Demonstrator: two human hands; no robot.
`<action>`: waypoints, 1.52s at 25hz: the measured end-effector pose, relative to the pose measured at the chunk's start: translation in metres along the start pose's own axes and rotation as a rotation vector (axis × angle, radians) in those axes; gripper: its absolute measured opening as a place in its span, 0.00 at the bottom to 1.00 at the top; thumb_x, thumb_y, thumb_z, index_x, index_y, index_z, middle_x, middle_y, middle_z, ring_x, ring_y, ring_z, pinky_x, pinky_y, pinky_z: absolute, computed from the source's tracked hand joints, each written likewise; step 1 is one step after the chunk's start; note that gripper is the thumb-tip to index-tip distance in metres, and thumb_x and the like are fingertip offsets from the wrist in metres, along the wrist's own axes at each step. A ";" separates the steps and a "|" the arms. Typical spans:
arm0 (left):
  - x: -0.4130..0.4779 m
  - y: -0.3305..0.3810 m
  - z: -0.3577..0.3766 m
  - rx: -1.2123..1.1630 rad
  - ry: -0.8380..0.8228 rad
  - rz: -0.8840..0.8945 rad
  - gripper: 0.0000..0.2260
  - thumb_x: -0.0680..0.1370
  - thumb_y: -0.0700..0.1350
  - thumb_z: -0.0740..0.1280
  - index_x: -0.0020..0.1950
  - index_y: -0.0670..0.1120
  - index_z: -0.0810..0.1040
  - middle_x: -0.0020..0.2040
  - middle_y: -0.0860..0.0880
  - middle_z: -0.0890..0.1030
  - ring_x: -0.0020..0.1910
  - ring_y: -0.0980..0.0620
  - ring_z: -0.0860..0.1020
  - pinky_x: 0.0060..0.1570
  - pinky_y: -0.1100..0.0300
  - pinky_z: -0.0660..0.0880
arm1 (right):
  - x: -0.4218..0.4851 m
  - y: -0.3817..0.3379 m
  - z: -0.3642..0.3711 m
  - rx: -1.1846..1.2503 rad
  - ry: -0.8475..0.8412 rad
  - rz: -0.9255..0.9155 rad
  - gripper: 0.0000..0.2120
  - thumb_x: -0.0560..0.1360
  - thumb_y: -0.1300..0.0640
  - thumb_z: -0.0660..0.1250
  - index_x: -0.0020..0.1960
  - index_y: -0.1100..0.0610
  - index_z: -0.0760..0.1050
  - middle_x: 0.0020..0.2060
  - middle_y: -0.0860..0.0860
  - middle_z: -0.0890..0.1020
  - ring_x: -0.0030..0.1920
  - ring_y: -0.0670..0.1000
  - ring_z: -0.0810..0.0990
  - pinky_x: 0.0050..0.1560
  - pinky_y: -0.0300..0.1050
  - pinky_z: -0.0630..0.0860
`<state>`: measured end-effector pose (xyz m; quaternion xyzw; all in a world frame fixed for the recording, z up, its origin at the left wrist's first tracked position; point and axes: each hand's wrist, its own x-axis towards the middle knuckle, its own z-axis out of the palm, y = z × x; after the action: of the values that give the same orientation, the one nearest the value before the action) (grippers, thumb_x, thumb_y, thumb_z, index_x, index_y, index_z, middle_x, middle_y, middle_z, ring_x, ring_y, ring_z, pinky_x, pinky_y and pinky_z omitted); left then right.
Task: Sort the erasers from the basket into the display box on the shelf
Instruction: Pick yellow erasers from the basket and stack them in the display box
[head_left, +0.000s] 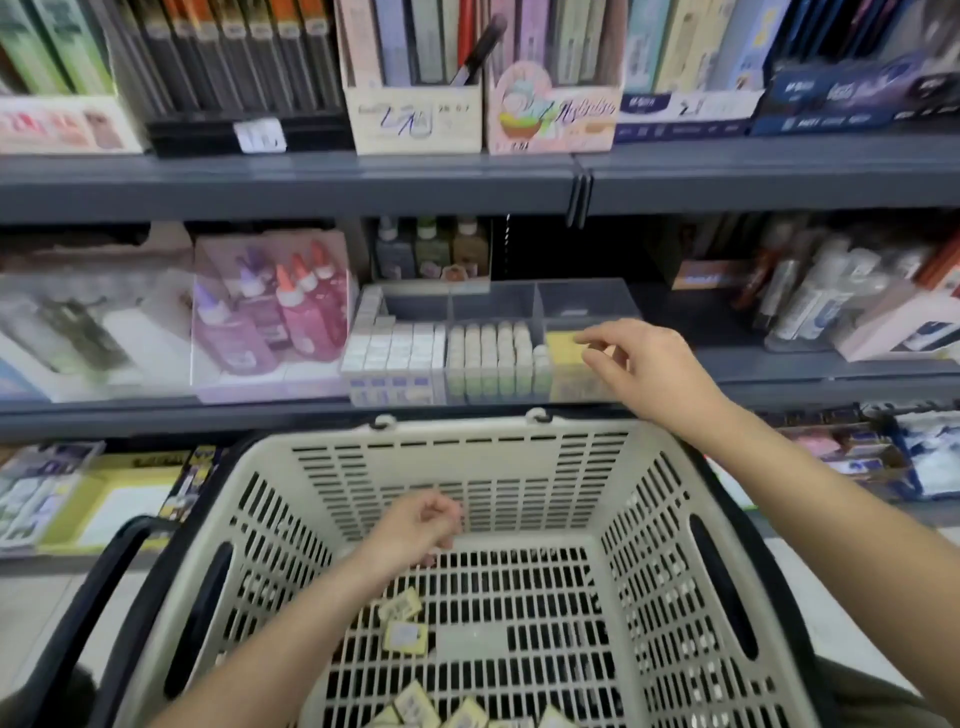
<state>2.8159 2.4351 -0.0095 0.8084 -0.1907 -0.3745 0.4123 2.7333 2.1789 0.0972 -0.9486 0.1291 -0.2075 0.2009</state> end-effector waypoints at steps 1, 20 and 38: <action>0.001 -0.008 -0.005 0.053 -0.002 -0.014 0.04 0.79 0.43 0.63 0.50 0.47 0.76 0.49 0.49 0.80 0.44 0.54 0.78 0.37 0.65 0.75 | -0.015 -0.015 0.012 0.107 -0.056 -0.020 0.10 0.76 0.53 0.64 0.54 0.52 0.79 0.40 0.39 0.78 0.41 0.34 0.76 0.42 0.25 0.69; 0.011 -0.114 0.016 0.825 -0.231 -0.213 0.28 0.70 0.51 0.74 0.62 0.43 0.66 0.55 0.46 0.73 0.51 0.49 0.72 0.50 0.57 0.71 | -0.170 -0.064 0.210 -0.061 -1.320 -0.148 0.24 0.70 0.53 0.72 0.63 0.56 0.69 0.58 0.55 0.72 0.58 0.54 0.72 0.50 0.43 0.69; -0.001 -0.036 0.000 -0.622 -0.528 -0.334 0.20 0.68 0.49 0.74 0.56 0.43 0.78 0.46 0.44 0.82 0.43 0.50 0.81 0.35 0.62 0.79 | -0.079 -0.054 0.115 0.469 -0.906 0.211 0.17 0.65 0.63 0.76 0.48 0.52 0.72 0.45 0.47 0.78 0.43 0.46 0.78 0.48 0.41 0.75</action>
<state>2.8153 2.4570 -0.0378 0.5421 -0.0343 -0.6691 0.5072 2.7241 2.2908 -0.0023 -0.8547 0.0742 0.2219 0.4633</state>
